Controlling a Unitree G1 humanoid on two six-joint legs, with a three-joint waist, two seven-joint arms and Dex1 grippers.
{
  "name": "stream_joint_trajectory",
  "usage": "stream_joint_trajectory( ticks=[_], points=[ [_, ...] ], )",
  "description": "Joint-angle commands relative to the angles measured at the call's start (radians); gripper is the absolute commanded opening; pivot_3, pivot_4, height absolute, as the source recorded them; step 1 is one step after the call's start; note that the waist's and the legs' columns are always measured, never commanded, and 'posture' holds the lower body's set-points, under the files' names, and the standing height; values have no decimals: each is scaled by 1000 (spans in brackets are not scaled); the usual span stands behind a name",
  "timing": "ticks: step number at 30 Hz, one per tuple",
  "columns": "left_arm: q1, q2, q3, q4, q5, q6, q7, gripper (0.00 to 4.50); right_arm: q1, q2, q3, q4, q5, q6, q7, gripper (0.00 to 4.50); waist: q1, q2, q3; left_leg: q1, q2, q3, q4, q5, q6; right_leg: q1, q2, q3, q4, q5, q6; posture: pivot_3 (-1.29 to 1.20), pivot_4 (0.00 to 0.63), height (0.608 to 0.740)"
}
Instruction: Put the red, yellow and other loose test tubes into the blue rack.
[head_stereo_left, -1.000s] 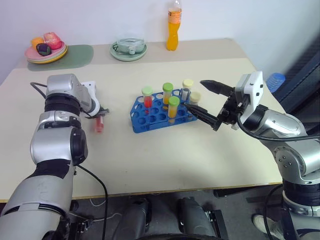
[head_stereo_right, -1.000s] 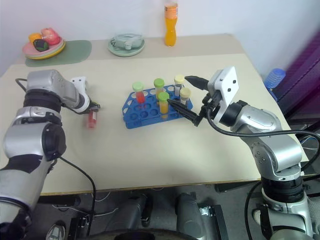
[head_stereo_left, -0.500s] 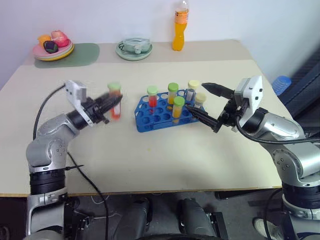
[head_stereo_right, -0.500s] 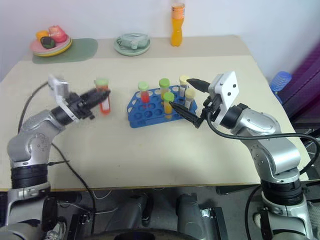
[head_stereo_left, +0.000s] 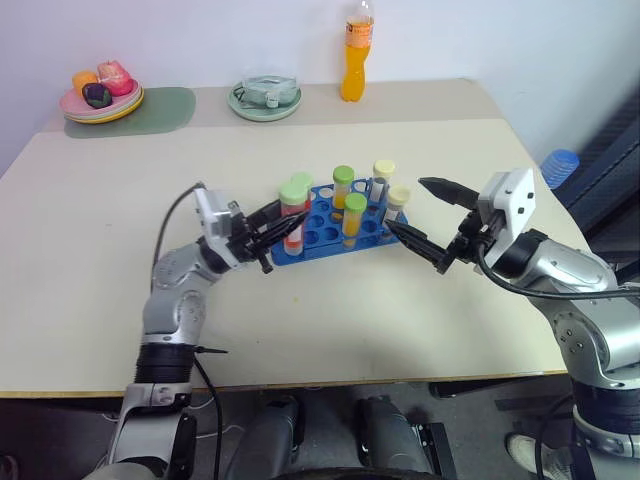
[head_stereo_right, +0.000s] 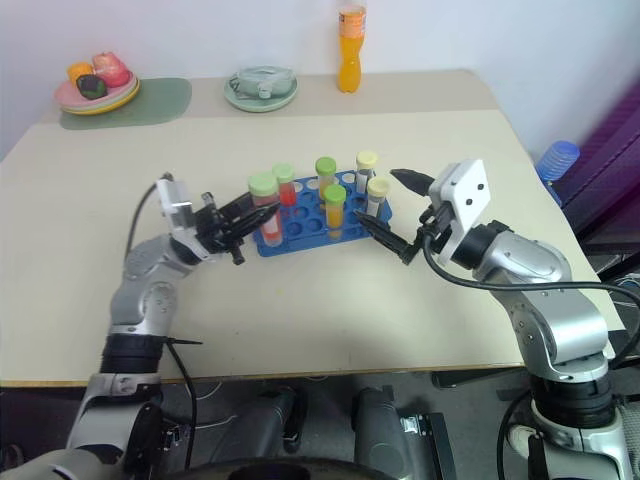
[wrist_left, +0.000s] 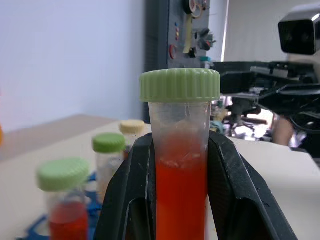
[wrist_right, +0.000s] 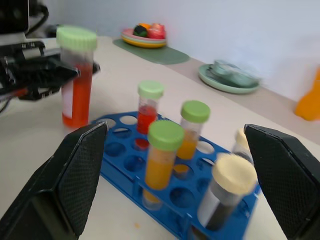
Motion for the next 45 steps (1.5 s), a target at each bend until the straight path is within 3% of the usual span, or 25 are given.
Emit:
stream_joint_trajectory(
  ticks=[1, 10, 15, 23, 45],
  points=[
    [-65, -11, -1, 112, 24, -83, -15, 748, 40, 1, -43, -76, -9, -20, -31, 4500, 0, 0, 0, 0, 0, 0, 0, 0, 0, 0, 0, 0, 0, 0, 0, 0, 150, 740],
    [-199, -9, 10, 374, 56, -160, -62, 748, 265, -2, -96, -198, -4, -6, -52, 4500, 0, 0, 0, 0, 0, 0, 0, 0, 0, 0, 0, 0, 0, 0, 0, 0, 150, 740],
    [-233, -8, -12, 409, 68, -152, -89, 748, 387, -1, -124, -251, -15, -12, -60, 4500, 0, 0, 0, 0, 0, 0, 1, 0, 1, 1, 0, -1, 0, 0, 0, 0, 150, 740],
    [-251, 10, -24, 405, 72, -101, -142, 748, 462, 26, -125, -299, -14, -13, -95, 4500, 0, 0, 0, 1, 0, 0, 1, 0, 1, 1, 1, -1, 1, 0, 0, 0, 150, 740],
    [-273, -20, -46, 363, 122, -76, -29, 748, 531, 27, -117, -321, -14, 5, -103, 4500, 0, 0, 0, 2, 0, 0, 1, 0, 1, 2, 1, -1, 1, 0, 0, 0, 150, 740]
  ],
)
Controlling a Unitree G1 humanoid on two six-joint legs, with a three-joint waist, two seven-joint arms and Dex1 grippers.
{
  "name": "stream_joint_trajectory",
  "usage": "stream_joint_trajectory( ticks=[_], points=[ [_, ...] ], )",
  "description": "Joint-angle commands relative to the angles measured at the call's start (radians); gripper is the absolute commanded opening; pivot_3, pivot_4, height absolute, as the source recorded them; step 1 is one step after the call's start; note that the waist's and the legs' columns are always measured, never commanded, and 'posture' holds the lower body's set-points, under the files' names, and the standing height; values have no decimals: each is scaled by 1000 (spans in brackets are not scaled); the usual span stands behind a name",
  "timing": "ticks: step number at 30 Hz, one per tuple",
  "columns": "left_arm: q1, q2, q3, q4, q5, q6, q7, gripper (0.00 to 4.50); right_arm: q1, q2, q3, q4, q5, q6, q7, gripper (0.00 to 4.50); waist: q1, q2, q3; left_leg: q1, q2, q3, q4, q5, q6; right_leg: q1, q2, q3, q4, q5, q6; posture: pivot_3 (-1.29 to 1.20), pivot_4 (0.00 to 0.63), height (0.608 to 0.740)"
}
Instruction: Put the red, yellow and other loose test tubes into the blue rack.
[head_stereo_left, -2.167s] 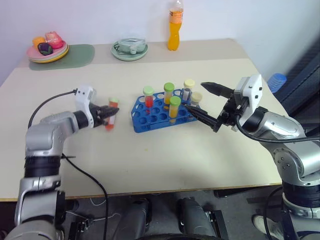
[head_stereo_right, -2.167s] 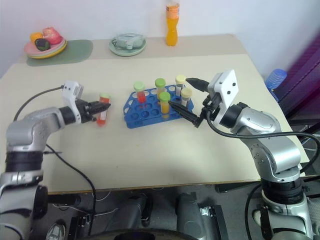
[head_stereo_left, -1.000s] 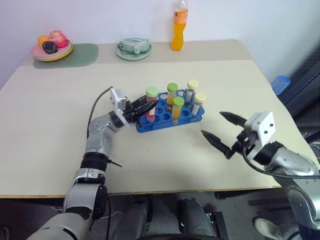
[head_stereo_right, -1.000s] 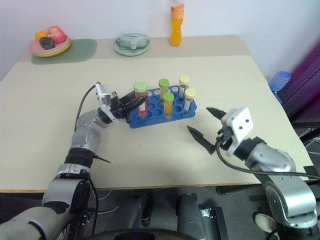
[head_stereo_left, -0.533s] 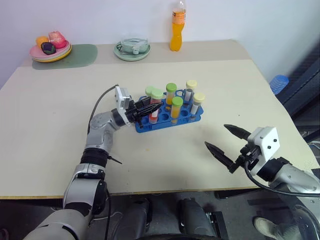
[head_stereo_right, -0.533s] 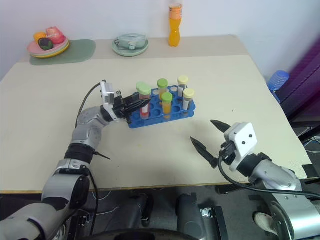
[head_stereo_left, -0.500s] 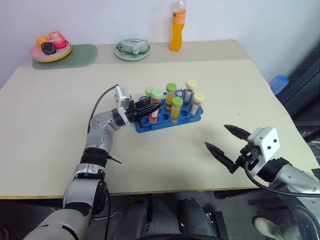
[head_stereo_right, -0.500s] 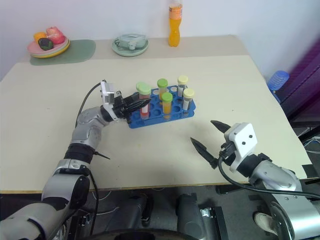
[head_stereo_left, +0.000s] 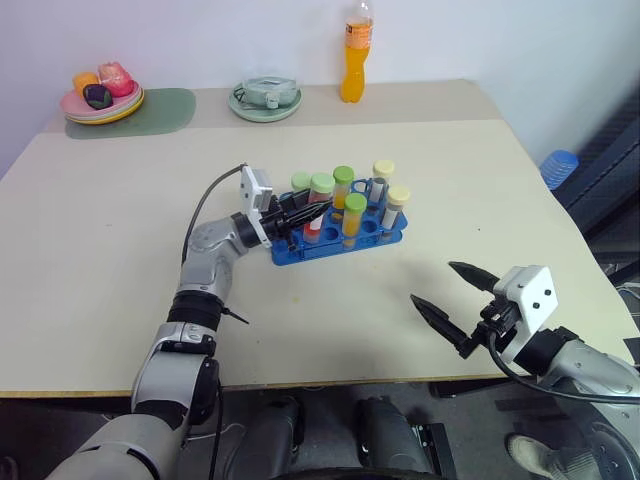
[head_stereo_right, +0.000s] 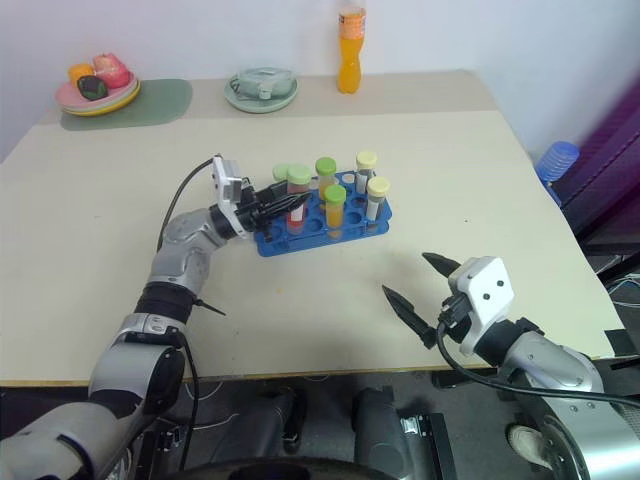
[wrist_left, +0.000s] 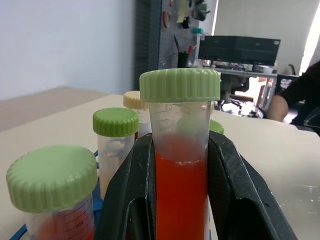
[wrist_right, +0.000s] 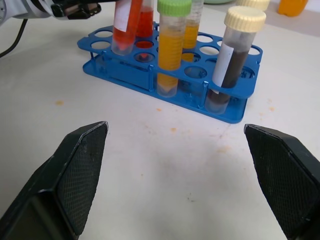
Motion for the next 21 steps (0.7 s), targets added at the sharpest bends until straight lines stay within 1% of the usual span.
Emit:
stream_joint_trajectory(
  ticks=[1, 10, 21],
  points=[
    [0, 2, -3, -49, 3, 1, 10, 748, -6, -5, -7, -44, 7, 0, -6, 4500, 0, 0, 0, 0, 0, 0, 0, 0, 0, 0, 0, 0, 0, 0, 0, 0, 150, 740],
    [22, 34, 6, -27, -25, 18, -62, 748, 8, 4, 4, -39, -16, -13, -14, 4500, -3, 0, 0, 0, 0, 0, 0, 0, 0, 0, 0, 0, 0, 0, 0, 0, 150, 740],
    [1, 38, 10, 68, 7, -45, -43, 748, 24, 22, 21, -35, -41, -36, -17, 4500, -5, 0, 0, 1, 0, 0, -1, 0, 0, 1, 0, 0, 0, 0, 0, 0, 150, 740]
  ],
)
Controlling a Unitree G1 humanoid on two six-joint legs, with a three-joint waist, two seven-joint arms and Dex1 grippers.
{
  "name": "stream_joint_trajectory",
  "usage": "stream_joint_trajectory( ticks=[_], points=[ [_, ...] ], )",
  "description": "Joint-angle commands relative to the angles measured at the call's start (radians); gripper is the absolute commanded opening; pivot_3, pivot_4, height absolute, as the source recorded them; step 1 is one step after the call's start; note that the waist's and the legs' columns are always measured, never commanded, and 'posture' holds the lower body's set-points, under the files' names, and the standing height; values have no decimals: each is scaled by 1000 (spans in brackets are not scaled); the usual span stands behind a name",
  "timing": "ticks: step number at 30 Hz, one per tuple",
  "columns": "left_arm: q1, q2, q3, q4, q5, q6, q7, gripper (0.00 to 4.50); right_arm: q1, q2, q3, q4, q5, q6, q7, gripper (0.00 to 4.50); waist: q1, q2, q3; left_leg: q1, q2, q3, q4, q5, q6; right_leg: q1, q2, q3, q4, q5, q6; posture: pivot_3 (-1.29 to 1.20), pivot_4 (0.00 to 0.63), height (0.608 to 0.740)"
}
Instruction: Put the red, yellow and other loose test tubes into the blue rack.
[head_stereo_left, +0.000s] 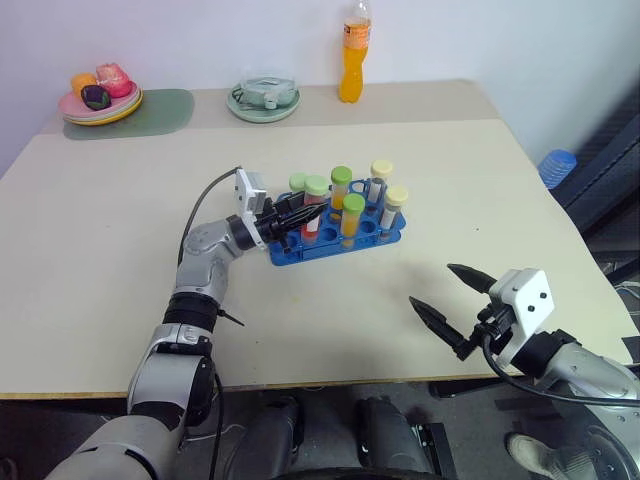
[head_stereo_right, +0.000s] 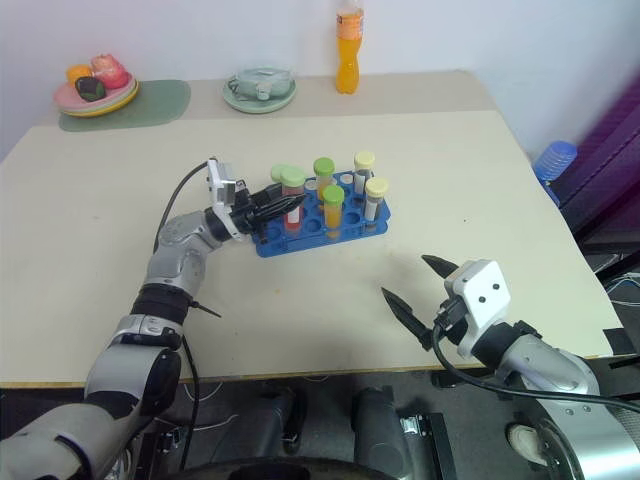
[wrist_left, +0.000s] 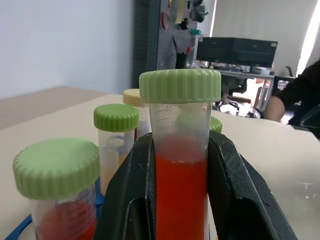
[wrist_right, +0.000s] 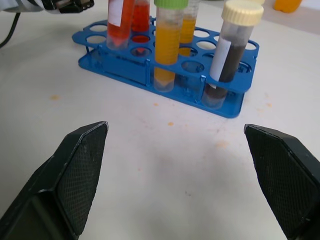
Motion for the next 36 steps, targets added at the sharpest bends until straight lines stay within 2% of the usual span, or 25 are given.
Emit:
stream_joint_trajectory(
  ticks=[1, 7, 12, 18, 27, 30, 36],
  points=[
    [-3, 15, 6, 25, 17, -9, -7, 748, 4, 14, 1, -34, -6, -29, -4, 4500, -1, 0, 0, 1, 0, 0, 0, 0, 0, 1, 0, 0, 0, 0, 0, 0, 150, 740],
    [-9, 13, 6, 50, 31, -38, -4, 748, 8, 20, 7, -32, -14, -38, -5, 4500, -2, 0, 0, 1, 0, 0, 0, 0, 0, 1, 0, 0, 0, 0, 0, 0, 150, 740],
    [5, 10, 8, 17, -5, 11, -56, 748, 10, 23, 4, -27, -17, -43, -2, 4500, -2, 0, 0, 1, 0, 0, 0, 0, 0, 1, 0, 0, 0, 0, 0, 0, 150, 740],
    [19, -7, 5, -5, 38, -56, 13, 3704, 18, 23, -3, -26, -16, -48, 4, 4500, 3, 0, 0, 1, 0, 0, 0, 0, 0, 1, 0, 0, 0, 0, 0, 0, 150, 740],
    [93, 18, -20, -154, 55, -38, 39, 3704, 2, 7, -16, 16, -17, -55, 31, 4500, 2, 0, 0, 1, 0, 0, 0, 0, 0, 1, 0, 0, 0, 0, 0, 0, 150, 740],
    [129, 28, -11, -217, 94, -44, 138, 3704, -29, 6, -24, 56, -23, -74, 40, 4500, 2, 0, 0, 1, 0, 0, 0, 0, 0, 1, 0, 0, 0, 0, 0, 0, 150, 740],
    [218, 90, 15, -336, 17, 68, 134, 3704, -112, 6, -26, 155, -44, -117, 53, 4500, 3, 0, 0, 1, 0, 0, 0, 0, 0, 1, 0, 0, 0, 0, 0, 0, 150, 740]
  ],
)
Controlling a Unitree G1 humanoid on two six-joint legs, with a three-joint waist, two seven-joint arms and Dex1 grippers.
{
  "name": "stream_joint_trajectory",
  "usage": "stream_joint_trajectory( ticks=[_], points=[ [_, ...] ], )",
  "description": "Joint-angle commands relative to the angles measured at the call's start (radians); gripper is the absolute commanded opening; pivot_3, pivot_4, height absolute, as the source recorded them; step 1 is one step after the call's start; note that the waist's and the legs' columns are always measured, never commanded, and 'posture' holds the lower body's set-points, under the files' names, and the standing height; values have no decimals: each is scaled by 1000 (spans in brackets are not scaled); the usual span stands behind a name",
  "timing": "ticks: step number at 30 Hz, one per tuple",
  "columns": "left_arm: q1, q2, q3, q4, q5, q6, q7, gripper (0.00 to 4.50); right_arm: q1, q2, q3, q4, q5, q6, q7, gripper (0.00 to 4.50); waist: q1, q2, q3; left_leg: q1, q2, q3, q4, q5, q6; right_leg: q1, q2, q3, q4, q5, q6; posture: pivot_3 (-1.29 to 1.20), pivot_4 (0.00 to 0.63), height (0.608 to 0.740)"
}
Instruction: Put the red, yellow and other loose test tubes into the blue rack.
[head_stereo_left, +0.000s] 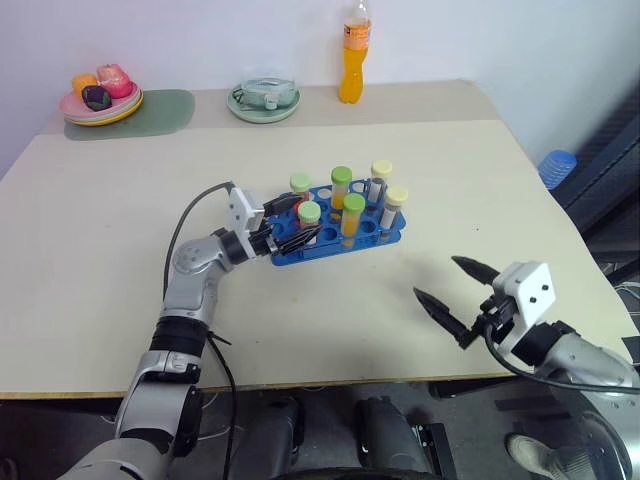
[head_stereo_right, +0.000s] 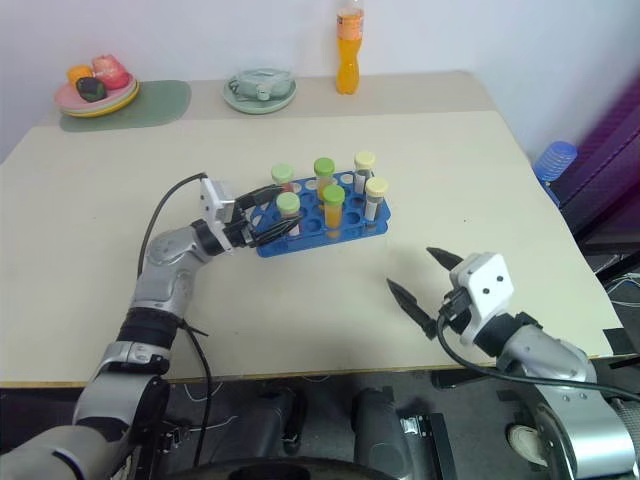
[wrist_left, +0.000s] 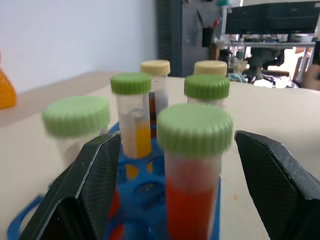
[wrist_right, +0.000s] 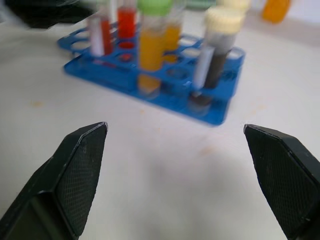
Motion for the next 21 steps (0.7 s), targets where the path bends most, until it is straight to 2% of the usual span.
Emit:
stream_joint_trajectory(
  ticks=[1, 5, 10, 21],
  points=[
    [42, 42, 43, -103, -52, 58, 10, 3704, -29, -7, -19, 48, -15, -45, 18, 4500, 0, 0, 0, 0, 0, 0, 0, 0, 0, 0, 0, 0, 0, 0, 0, 0, 150, 740],
    [145, 115, 79, -205, -44, 84, 53, 3704, -77, 13, -39, 142, -48, -81, -14, 4500, -1, 1, 0, 0, 0, 0, 0, 0, 0, 0, 0, 0, 0, 0, 0, 0, 150, 740],
    [271, 180, 146, -334, -106, 174, 100, 3704, -41, 9, -71, 168, -47, -114, 16, 4500, 2, 1, -1, 1, 0, 0, -1, 0, 0, 0, -1, 1, 0, 0, 0, 0, 150, 740],
    [464, 205, 218, -495, -172, 237, 154, 3704, -107, 8, -68, 264, -34, -122, 46, 4500, 0, 2, -1, 2, 0, 0, -1, 0, 0, 1, -1, 2, -1, 0, 0, 0, 150, 740]
  ],
)
